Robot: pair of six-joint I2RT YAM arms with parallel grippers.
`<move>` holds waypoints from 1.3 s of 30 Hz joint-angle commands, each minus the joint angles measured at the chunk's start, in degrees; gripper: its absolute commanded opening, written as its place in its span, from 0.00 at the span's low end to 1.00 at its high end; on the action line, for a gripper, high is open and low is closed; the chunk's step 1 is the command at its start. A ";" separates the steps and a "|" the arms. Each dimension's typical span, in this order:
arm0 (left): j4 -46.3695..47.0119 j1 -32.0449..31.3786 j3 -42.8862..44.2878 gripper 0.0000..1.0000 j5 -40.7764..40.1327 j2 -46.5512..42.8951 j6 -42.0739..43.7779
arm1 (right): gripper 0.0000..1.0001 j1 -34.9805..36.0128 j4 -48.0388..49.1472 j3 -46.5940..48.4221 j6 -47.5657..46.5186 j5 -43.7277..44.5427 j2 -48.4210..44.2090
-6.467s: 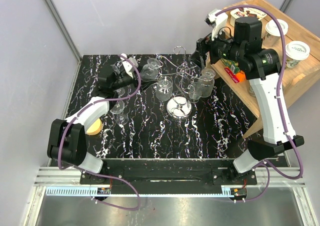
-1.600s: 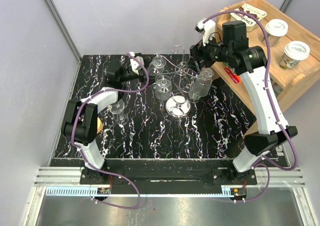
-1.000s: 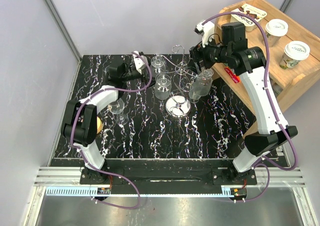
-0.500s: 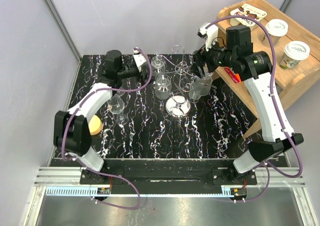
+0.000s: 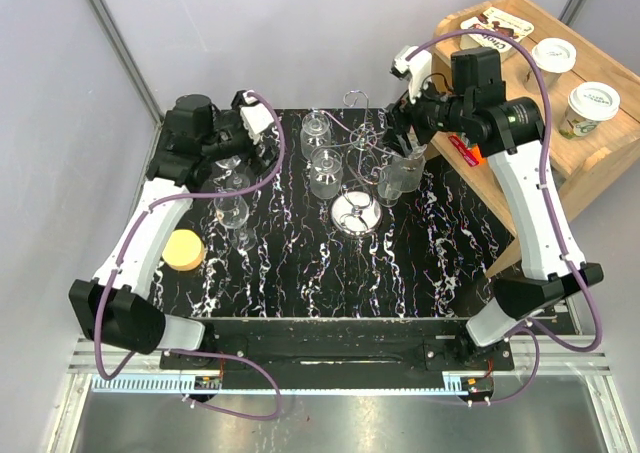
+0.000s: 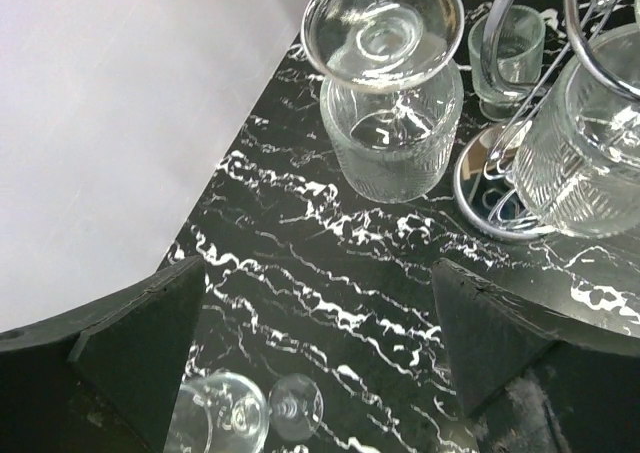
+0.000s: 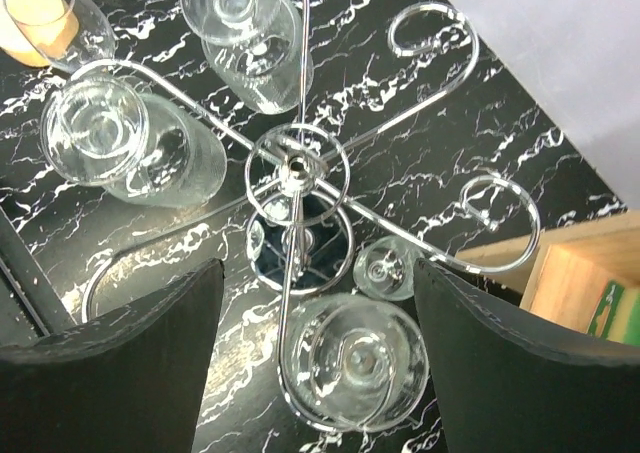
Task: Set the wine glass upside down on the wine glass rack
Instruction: Adjust the wine rack at the center of the board.
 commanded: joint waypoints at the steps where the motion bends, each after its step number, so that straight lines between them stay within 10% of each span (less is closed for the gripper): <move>1: -11.38 0.86 4.88 0.99 -6.07 -3.19 3.55 | 0.82 0.45 -1.12 6.80 -2.77 -3.61 3.91; 17: -30.65 2.18 7.79 0.99 -12.57 -7.86 14.98 | 0.71 2.47 -8.77 19.21 -8.23 -11.00 16.13; 39: -34.79 2.18 6.74 0.99 -15.39 -8.74 18.33 | 0.25 3.96 -7.10 17.10 -8.23 -10.92 16.40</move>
